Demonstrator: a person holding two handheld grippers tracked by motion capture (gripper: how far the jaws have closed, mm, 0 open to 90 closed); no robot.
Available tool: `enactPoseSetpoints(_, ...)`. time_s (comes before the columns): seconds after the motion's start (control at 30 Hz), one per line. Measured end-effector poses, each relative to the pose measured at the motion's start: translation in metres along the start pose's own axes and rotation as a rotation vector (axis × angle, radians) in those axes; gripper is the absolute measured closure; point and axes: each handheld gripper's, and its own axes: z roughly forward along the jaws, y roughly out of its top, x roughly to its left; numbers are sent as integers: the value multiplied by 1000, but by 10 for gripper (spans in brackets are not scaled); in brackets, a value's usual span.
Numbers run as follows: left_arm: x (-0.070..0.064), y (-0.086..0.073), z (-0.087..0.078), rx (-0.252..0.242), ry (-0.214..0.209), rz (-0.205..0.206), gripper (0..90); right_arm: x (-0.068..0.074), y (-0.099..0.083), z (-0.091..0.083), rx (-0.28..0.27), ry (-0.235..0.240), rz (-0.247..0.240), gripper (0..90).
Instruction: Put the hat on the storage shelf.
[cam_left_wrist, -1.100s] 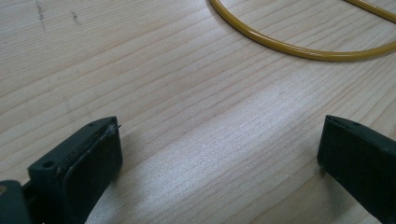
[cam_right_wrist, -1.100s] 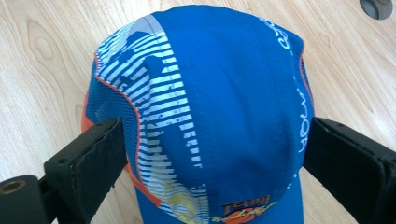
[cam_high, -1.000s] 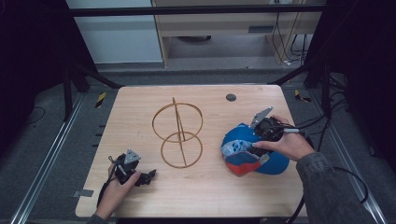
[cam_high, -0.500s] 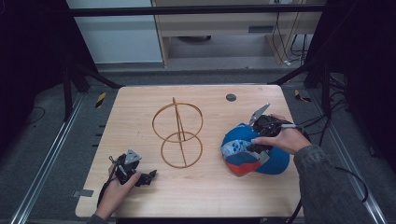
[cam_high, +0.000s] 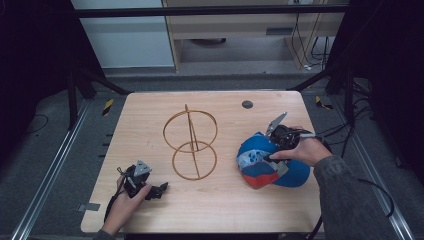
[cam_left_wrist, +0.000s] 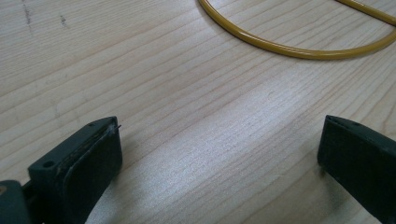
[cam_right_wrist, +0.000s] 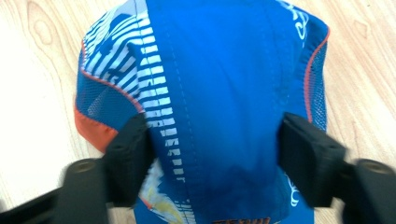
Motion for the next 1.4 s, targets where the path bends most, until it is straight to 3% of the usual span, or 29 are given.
enactPoseSetpoints(0.27,-1,0,0,0,-3,1,0,1,-1,1,0,26,-14,530)
enactPoseSetpoints(0.6,-1,0,0,0,-6,3,0,2,-3,-2,-5,33,-22,652)
enactPoseSetpoints(0.7,-1,0,0,0,-7,3,0,2,-4,-4,0,40,-17,785)
enactPoseSetpoints(0.8,-2,0,0,-1,-8,3,0,2,-5,-4,4,44,-11,847)
enactPoseSetpoints(1.1,-2,0,0,-1,-8,4,0,2,-7,-5,-2,52,7,868)
enactPoseSetpoints(1.4,-2,0,0,-1,-9,5,0,3,-8,-18,-36,62,29,874)
